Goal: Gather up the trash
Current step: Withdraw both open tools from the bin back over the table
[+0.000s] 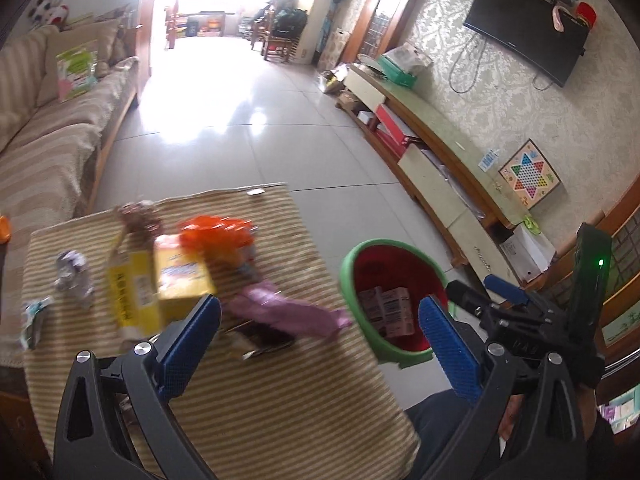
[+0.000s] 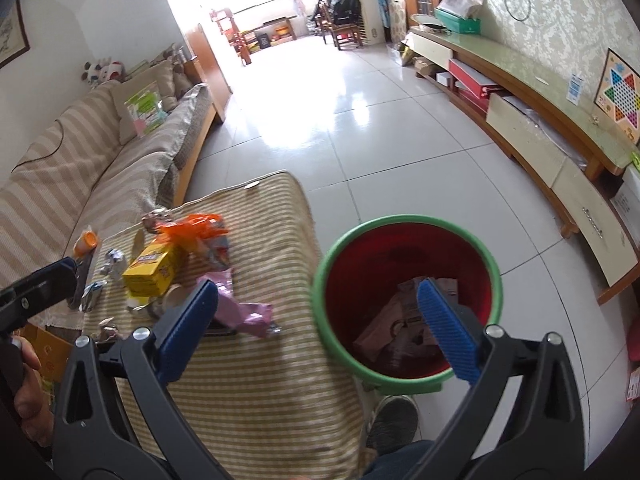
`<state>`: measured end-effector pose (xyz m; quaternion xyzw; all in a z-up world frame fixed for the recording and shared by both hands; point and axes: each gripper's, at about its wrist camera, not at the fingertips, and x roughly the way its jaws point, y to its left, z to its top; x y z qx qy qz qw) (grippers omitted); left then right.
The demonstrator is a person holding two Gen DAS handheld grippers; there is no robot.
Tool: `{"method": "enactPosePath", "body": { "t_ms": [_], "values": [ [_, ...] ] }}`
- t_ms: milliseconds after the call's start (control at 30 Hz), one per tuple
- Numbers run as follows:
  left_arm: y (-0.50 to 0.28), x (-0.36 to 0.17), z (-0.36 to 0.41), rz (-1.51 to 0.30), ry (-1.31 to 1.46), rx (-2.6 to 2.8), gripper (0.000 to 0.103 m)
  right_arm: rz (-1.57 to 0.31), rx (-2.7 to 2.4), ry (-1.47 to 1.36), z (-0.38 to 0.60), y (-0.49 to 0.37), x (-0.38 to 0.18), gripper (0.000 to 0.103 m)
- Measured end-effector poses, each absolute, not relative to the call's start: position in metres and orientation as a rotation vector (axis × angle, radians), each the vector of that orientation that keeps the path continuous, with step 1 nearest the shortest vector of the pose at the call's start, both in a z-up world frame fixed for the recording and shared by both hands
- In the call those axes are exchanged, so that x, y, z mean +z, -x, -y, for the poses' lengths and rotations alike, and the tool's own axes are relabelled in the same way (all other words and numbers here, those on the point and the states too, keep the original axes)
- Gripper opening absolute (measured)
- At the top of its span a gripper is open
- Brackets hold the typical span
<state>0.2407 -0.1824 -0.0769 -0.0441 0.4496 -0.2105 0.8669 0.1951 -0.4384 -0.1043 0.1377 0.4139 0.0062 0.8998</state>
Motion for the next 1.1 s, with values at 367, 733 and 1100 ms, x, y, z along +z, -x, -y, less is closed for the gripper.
{"method": "enactPosePath", "body": {
  "t_ms": [367,733,1100],
  "values": [
    [-0.186,-0.081,0.046,-0.909,0.207,-0.268,0.095,-0.852,0.117,-0.142,0.343,-0.187,-0.078,0.098],
    [-0.161,-0.107,-0.034,-0.968,0.222,-0.195,0.095,-0.878,0.166,-0.026,0.287,-0.186,-0.092,0.098],
    [-0.177,-0.163,0.001,-1.091,0.159,-0.264,0.095,-0.937,0.164,0.023,0.286,-0.201,-0.129,0.098]
  ]
}}
